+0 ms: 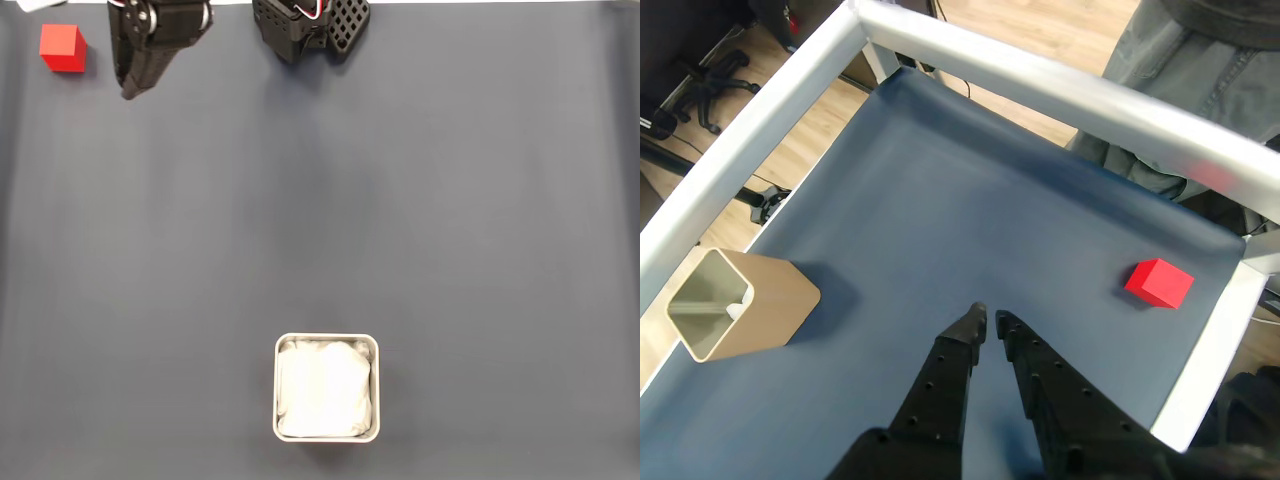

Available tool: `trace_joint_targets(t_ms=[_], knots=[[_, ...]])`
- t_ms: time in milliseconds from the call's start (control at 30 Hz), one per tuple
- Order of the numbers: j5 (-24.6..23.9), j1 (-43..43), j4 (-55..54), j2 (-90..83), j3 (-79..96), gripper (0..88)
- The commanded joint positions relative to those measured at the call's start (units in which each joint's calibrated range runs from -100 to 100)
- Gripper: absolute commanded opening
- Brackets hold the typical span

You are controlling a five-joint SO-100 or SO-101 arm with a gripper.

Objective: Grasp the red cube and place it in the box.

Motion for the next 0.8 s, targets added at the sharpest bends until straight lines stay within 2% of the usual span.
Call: trace_joint_targets(t_ms=[0, 767], knots=[[-0.4, 2.1, -2.6, 0.4, -1.2, 0.0], [-0.4, 15.4, -11.1, 2.1, 3.1, 0.3]])
